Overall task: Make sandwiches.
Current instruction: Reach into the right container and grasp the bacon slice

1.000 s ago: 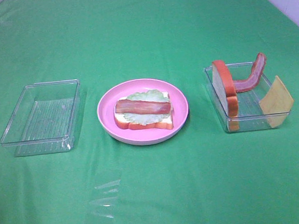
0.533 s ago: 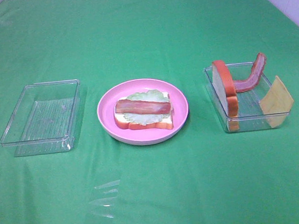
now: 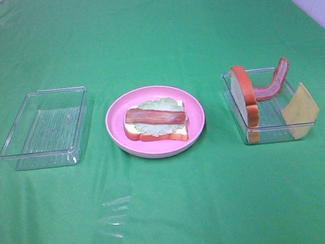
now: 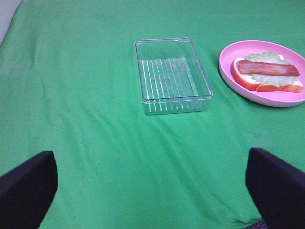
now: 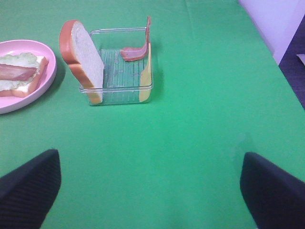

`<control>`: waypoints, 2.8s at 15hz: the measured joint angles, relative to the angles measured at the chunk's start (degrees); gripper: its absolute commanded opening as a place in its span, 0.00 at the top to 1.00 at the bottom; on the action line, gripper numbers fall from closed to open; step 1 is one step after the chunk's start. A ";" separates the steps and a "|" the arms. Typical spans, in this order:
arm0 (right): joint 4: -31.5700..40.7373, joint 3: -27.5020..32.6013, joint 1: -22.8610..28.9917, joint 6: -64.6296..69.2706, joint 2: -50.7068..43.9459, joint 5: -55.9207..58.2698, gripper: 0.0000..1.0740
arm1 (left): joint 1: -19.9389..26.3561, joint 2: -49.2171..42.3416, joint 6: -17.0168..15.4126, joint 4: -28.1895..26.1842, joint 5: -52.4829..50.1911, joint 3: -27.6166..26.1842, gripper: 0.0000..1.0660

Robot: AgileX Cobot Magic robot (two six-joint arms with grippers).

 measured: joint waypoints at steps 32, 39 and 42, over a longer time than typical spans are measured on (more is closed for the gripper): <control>6.47 -71.91 0.00 -9.28 111.27 4.76 0.10 | 0.00 0.00 0.00 0.00 -0.17 0.00 0.06; 6.59 -90.53 0.00 -9.45 127.37 8.65 0.11 | 0.00 0.00 0.00 0.00 -0.17 0.00 0.06; 6.65 -90.53 0.00 -10.20 130.52 8.54 0.11 | 0.00 0.00 0.00 0.00 -0.17 0.00 0.06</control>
